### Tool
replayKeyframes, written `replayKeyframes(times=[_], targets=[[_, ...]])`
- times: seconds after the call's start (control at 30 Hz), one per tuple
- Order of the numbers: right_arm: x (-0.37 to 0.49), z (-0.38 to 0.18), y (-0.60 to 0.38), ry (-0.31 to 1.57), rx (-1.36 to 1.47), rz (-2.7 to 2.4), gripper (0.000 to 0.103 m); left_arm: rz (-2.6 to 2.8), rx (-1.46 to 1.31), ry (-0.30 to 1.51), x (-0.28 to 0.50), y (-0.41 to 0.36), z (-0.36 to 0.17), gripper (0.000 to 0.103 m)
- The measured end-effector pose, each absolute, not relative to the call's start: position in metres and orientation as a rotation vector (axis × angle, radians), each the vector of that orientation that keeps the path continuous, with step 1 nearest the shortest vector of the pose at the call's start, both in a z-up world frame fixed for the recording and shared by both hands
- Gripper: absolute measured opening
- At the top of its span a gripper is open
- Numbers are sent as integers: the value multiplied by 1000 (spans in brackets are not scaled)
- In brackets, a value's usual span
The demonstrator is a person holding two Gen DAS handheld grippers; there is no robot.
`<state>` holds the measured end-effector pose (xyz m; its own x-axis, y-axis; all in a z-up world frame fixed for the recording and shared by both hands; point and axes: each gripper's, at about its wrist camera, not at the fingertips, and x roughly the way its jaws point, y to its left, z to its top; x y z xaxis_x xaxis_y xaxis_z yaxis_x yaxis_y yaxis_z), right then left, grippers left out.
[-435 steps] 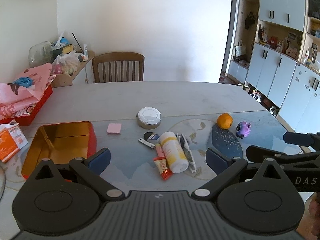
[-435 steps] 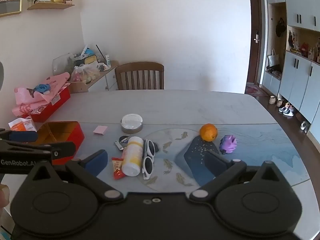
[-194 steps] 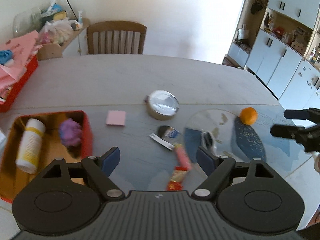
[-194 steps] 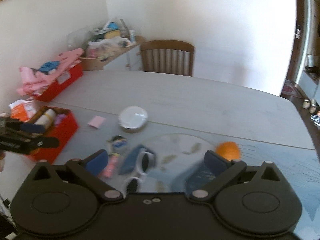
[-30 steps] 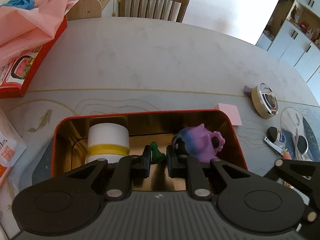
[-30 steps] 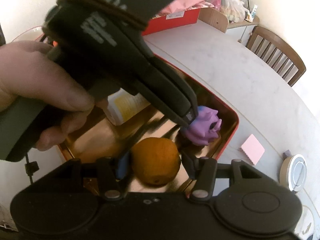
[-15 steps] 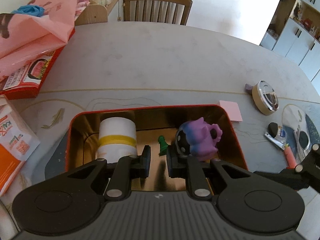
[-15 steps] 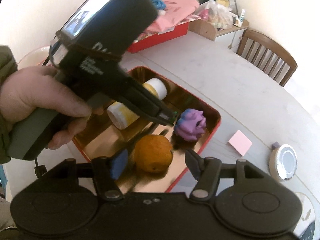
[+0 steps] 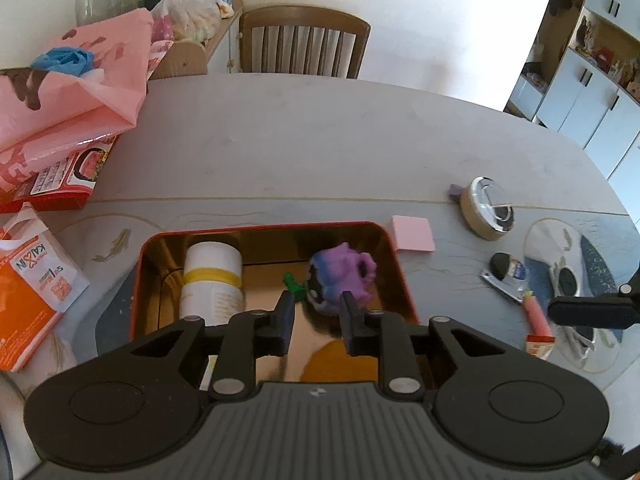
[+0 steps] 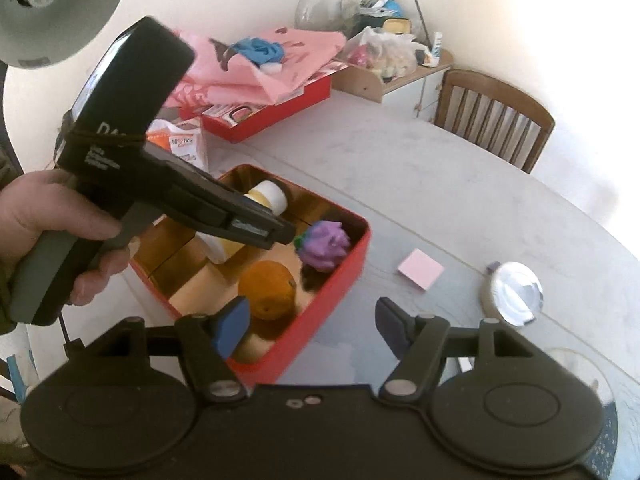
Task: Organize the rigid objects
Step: 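Move the right tool toward the white sunglasses while the left tool approaches the red snack packet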
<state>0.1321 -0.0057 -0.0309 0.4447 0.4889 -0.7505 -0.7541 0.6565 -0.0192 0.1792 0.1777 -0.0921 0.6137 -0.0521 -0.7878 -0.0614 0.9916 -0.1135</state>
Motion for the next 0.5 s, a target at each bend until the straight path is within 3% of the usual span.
replayKeyframes(times=[0.17, 0.33, 0.5], targets=[[128, -22, -40, 762, -354, 784, 78, -2, -131, 894, 169, 159, -81, 24], [127, -15, -81, 753, -333, 761, 82, -14, -127, 877, 161, 135, -73, 35], [129, -17, -125, 762, -312, 715, 86, -26, -127, 849, 150, 106, -67, 61]])
